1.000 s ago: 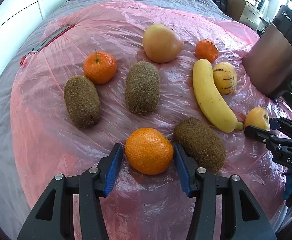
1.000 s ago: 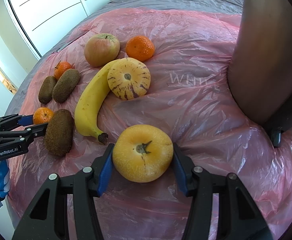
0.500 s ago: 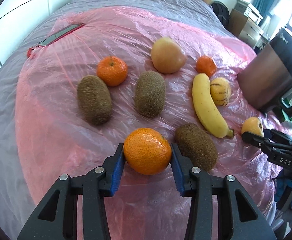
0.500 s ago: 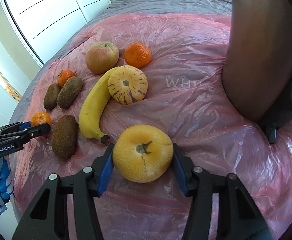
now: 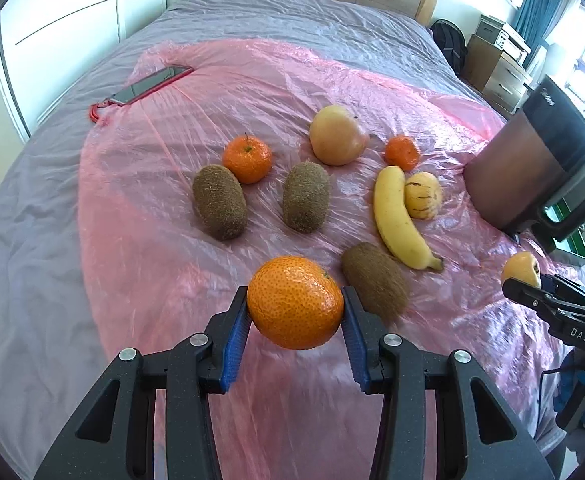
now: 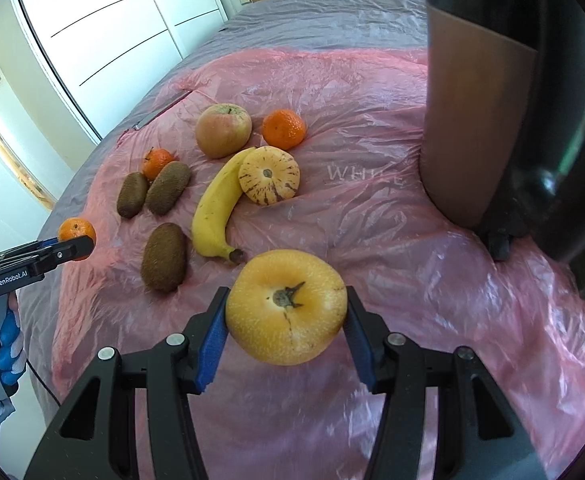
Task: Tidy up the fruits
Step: 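Carry the mandarin and yellow apple with both tools over the green tray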
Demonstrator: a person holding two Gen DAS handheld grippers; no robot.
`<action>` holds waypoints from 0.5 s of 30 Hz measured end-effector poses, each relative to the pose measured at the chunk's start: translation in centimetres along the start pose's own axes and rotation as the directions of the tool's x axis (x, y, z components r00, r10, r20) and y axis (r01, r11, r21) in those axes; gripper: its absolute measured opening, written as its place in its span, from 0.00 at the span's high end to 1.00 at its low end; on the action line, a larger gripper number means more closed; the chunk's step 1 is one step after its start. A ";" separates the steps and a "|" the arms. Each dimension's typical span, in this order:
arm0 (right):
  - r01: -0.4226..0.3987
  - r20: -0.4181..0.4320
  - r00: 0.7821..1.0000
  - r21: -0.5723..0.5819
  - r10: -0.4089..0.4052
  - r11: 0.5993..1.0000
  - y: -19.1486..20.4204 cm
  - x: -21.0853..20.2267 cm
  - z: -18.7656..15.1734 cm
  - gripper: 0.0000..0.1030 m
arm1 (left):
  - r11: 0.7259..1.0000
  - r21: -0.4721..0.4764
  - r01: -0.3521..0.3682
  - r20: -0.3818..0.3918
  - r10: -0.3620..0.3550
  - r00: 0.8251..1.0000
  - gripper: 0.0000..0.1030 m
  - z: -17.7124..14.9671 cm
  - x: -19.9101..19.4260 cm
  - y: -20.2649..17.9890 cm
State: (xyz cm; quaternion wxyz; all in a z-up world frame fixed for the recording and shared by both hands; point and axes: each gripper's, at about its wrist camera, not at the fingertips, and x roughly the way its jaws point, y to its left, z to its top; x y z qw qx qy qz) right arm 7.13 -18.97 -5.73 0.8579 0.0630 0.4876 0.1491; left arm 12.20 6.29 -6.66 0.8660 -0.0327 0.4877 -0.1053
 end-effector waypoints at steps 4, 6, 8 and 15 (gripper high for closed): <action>0.010 0.013 1.000 0.012 -0.010 1.000 -0.5 -2.4 -1.3 0.33 | 1.000 0.029 0.006 0.002 -0.006 1.000 0.63 -0.9 -1.7 -1.8; 0.019 0.022 1.000 0.021 -0.019 1.000 -1.1 -3.7 -2.0 0.33 | 0.999 0.043 0.023 -0.005 -0.023 1.000 0.63 -1.4 -2.4 -3.0; 0.032 0.033 0.999 0.031 -0.033 0.999 -1.9 -5.1 -2.8 0.33 | 0.997 0.066 0.047 -0.012 -0.046 0.999 0.63 -2.0 -2.9 -4.7; 0.082 0.086 0.992 0.084 -0.089 0.993 -5.6 -9.8 -4.8 0.33 | 0.972 0.172 0.159 -0.042 -0.154 0.987 0.63 -3.3 -4.3 -12.9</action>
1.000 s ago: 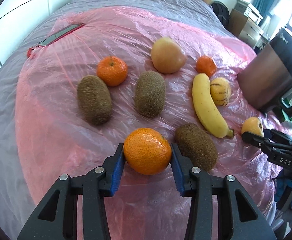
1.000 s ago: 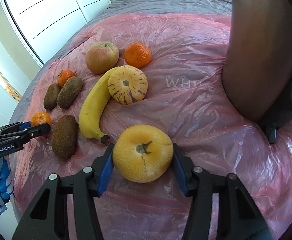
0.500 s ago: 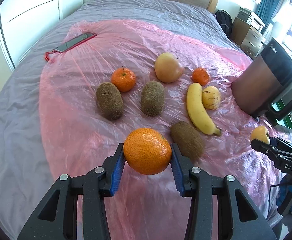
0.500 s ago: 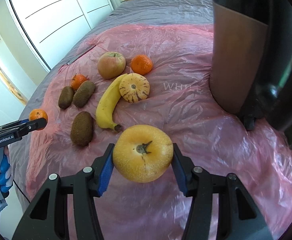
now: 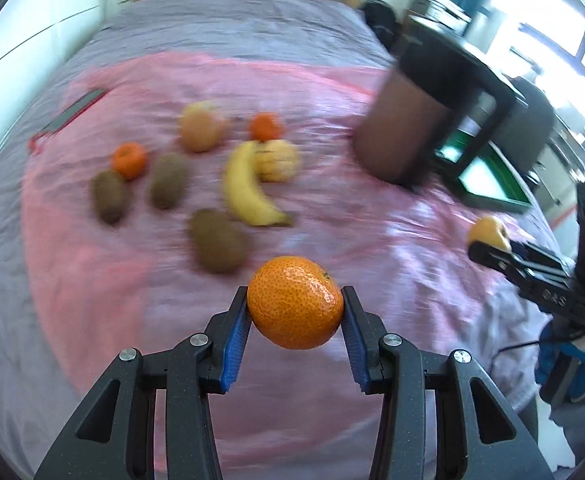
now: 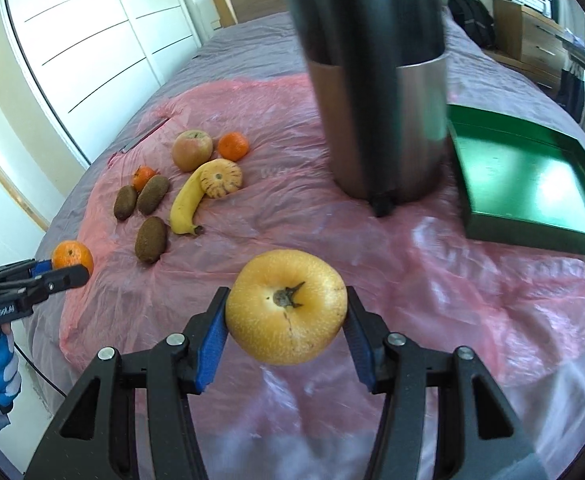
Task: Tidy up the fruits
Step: 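Carry the mandarin and yellow apple with both tools over the green tray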
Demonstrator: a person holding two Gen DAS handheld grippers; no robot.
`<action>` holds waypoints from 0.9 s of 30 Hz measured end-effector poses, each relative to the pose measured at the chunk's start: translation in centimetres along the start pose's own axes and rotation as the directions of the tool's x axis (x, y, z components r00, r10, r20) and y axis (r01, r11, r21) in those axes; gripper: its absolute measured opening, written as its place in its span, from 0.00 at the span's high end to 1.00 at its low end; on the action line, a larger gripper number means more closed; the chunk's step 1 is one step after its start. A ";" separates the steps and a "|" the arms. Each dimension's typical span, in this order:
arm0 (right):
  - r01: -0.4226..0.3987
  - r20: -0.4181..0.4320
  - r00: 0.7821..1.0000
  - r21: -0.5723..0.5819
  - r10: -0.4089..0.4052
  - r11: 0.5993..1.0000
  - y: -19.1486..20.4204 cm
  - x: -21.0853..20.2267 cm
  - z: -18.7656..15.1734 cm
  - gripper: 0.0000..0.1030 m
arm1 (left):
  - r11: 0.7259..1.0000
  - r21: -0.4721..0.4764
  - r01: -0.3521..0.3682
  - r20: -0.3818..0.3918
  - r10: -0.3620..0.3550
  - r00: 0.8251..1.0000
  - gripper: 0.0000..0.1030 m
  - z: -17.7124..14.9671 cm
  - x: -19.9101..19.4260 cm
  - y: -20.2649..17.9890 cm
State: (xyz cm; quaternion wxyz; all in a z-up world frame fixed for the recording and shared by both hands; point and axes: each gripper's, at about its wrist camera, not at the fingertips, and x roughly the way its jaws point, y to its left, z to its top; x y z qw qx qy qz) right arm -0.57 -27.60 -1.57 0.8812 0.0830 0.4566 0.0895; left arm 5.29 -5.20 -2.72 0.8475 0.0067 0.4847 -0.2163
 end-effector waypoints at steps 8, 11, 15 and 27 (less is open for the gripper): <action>0.087 0.050 0.995 0.075 -0.091 0.993 -7.1 -4.0 -0.1 0.33 | 0.979 0.176 0.108 -0.030 -0.104 0.994 0.63 1.9 1.2 -9.9; 0.121 0.064 0.990 0.100 -0.127 0.988 -9.6 -4.8 0.2 0.33 | 0.962 0.232 0.141 -0.047 -0.134 0.990 0.63 3.0 2.3 -13.5; 0.176 0.083 0.979 0.136 -0.188 0.975 -13.8 -5.4 1.2 0.33 | 0.935 0.308 0.176 -0.062 -0.165 0.984 0.63 5.1 4.2 -18.4; 0.260 0.141 0.946 0.208 -0.292 0.943 -23.3 -4.3 5.3 0.33 | 0.887 0.424 0.182 -0.054 -0.176 0.983 0.63 11.1 11.2 -29.7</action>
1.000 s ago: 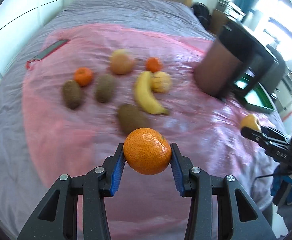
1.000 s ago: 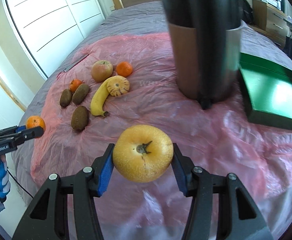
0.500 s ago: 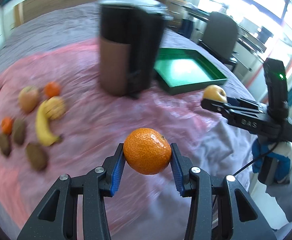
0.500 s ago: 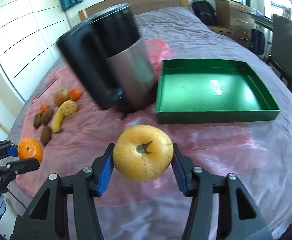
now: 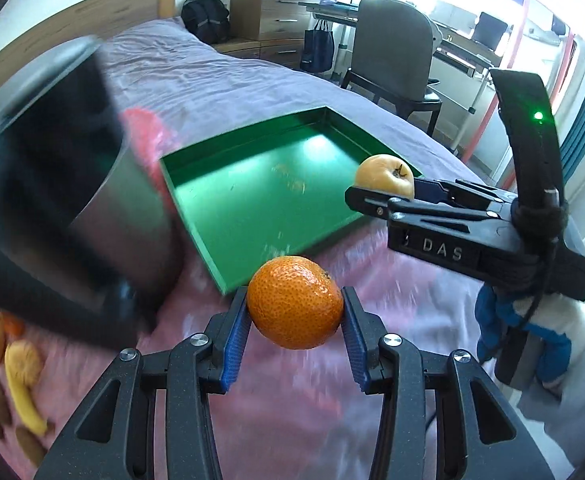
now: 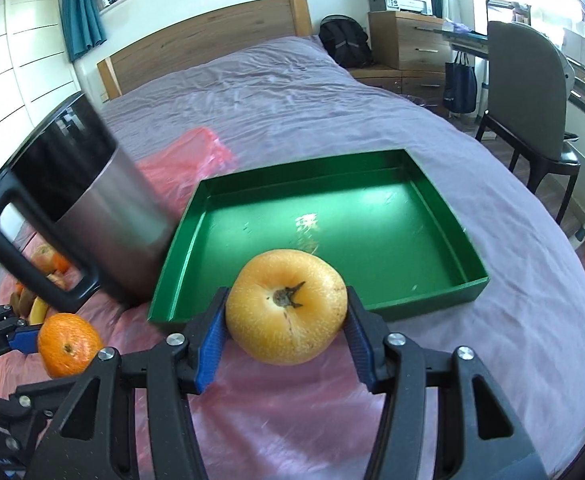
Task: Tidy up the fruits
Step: 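Carry the mandarin and yellow apple with both tools over the green tray, then open both tools to drop the mandarin and yellow apple into the tray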
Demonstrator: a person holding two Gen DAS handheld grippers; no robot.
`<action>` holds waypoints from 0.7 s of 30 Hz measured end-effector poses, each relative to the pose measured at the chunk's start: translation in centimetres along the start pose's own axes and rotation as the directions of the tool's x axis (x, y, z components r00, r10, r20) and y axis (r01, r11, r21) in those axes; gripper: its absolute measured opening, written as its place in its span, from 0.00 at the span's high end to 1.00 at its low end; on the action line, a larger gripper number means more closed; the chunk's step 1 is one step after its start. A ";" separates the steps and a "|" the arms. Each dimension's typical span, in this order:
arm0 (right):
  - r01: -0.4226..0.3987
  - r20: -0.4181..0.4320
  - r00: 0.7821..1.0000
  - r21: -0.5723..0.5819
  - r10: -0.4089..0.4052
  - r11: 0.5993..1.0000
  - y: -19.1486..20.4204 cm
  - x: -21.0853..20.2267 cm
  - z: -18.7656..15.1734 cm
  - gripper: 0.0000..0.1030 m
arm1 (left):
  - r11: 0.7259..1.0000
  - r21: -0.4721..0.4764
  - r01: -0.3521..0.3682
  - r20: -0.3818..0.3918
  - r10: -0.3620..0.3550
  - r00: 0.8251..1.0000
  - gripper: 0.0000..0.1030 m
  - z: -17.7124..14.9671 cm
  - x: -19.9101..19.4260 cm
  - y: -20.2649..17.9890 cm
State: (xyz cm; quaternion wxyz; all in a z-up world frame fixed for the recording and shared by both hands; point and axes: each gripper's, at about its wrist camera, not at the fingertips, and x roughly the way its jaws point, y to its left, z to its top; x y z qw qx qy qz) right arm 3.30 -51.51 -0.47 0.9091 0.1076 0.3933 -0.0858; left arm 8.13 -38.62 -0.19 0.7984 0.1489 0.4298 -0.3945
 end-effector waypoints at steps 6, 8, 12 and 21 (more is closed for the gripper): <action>0.028 -0.005 1.000 0.010 -0.028 1.000 -2.5 3.8 1.9 0.33 | 0.998 -0.018 -0.062 0.022 0.062 0.998 0.63 4.7 4.8 0.3; 0.032 -0.010 0.999 0.008 -0.032 0.999 -3.3 5.1 2.5 0.33 | 0.997 -0.021 -0.079 0.035 0.080 0.996 0.63 5.8 6.2 0.9; 0.042 -0.017 0.999 -0.001 -0.042 0.999 -4.3 6.8 3.0 0.33 | 0.994 -0.063 -0.091 0.044 0.094 0.995 0.63 7.7 9.0 2.3; 0.066 -0.055 0.996 -0.003 -0.066 0.998 -5.3 9.9 2.2 0.33 | 0.982 -0.121 -0.147 -0.038 0.144 0.989 0.63 7.1 13.8 4.7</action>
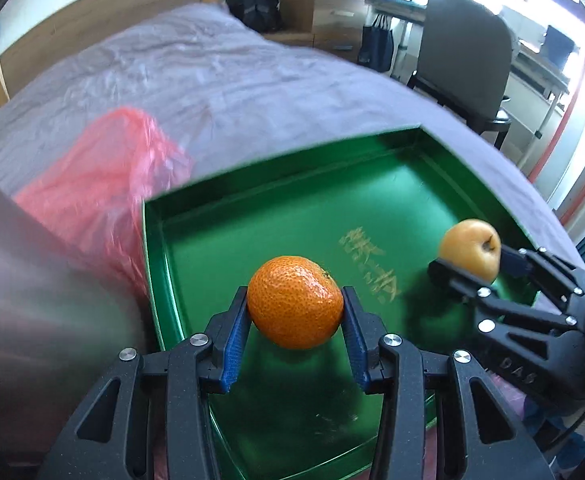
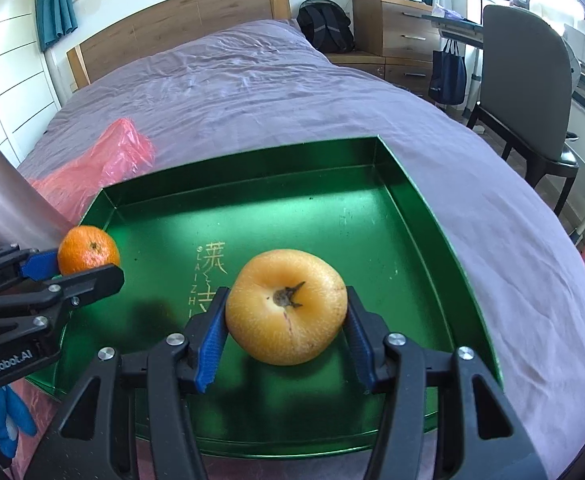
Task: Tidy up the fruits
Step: 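Open both tools to drop the mandarin and yellow apple into the tray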
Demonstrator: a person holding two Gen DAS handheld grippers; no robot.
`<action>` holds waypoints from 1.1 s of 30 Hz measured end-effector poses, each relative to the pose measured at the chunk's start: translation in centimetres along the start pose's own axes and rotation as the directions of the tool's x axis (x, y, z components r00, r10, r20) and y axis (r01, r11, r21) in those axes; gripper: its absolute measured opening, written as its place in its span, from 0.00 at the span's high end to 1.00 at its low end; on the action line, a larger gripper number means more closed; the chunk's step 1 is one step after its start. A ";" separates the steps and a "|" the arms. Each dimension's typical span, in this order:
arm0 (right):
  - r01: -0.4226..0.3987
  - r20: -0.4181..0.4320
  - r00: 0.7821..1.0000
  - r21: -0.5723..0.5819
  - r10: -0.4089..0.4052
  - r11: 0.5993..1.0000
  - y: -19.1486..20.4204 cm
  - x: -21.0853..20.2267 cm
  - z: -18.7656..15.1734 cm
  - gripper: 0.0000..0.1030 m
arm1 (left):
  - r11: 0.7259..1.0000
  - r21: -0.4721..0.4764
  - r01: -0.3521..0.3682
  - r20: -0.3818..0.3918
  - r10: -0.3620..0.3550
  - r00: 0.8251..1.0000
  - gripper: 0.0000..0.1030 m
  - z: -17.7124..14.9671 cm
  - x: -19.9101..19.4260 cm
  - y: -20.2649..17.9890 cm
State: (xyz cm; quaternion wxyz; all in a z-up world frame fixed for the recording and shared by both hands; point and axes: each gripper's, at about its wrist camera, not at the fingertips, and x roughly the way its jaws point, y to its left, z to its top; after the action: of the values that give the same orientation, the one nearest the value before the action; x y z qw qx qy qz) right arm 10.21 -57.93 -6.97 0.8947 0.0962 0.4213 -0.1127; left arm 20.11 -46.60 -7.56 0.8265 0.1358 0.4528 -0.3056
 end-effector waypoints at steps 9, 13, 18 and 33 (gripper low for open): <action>0.003 0.009 1.000 0.006 -0.003 1.000 0.1 0.3 -0.6 0.32 | 0.999 0.021 -0.026 -0.045 0.027 0.999 0.61 -1.7 1.5 -0.7; 0.013 -0.004 1.000 0.006 -0.013 1.000 0.1 0.4 -0.5 0.23 | 0.999 0.023 -0.023 -0.046 0.024 0.999 0.57 -1.8 1.1 -0.7; 0.019 0.015 1.000 0.016 -0.019 1.000 0.1 -0.9 -0.3 0.06 | 0.998 0.040 -0.053 -0.001 0.053 0.999 0.48 -1.5 -0.8 -1.0; 0.020 0.095 0.995 -0.003 -0.019 1.000 3.1 -10.2 -0.9 0.01 | 0.996 0.088 -0.001 0.124 -0.010 0.992 0.42 -5.2 -12.7 -3.1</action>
State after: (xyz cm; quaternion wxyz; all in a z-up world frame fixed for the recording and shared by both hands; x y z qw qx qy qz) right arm 4.15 -53.55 0.61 0.9128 0.0847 0.3795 -0.1251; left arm 9.52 -41.52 0.31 0.8455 0.1518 0.3870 -0.3352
